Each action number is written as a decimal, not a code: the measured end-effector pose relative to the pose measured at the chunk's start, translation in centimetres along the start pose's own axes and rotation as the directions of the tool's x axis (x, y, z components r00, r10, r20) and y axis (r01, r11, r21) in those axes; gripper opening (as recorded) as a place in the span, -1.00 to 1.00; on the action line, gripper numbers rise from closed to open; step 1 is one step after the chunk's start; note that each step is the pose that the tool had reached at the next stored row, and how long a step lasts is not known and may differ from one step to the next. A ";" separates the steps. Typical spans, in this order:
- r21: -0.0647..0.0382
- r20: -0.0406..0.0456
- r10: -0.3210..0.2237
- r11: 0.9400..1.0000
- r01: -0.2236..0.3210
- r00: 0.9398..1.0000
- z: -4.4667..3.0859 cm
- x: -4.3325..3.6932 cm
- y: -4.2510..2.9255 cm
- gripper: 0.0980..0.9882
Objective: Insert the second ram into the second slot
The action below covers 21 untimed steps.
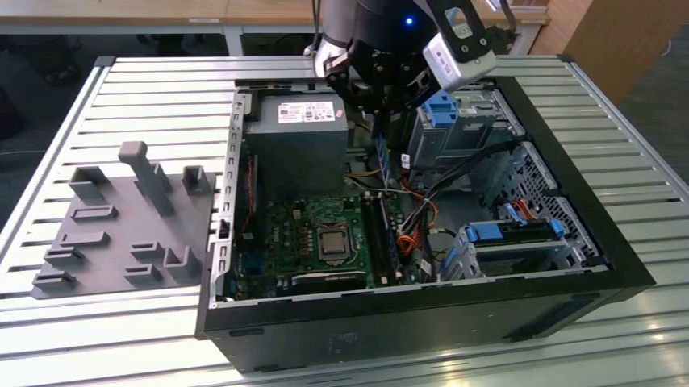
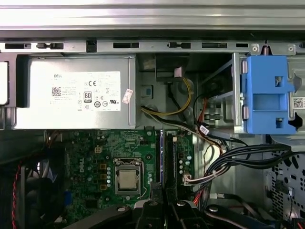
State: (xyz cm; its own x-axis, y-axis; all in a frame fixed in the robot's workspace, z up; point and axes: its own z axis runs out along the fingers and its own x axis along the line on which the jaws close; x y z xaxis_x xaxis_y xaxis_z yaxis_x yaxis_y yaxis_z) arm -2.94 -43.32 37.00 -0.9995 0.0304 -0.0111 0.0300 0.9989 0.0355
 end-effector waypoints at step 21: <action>0.000 0.000 0.005 1.000 -0.005 1.000 1.91 -0.02 -1.18 -0.91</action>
State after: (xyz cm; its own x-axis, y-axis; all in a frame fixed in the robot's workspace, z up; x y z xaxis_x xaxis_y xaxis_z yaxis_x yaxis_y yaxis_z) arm -2.93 -44.43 35.05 -0.9993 0.0352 -0.0110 0.0348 0.9988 0.0355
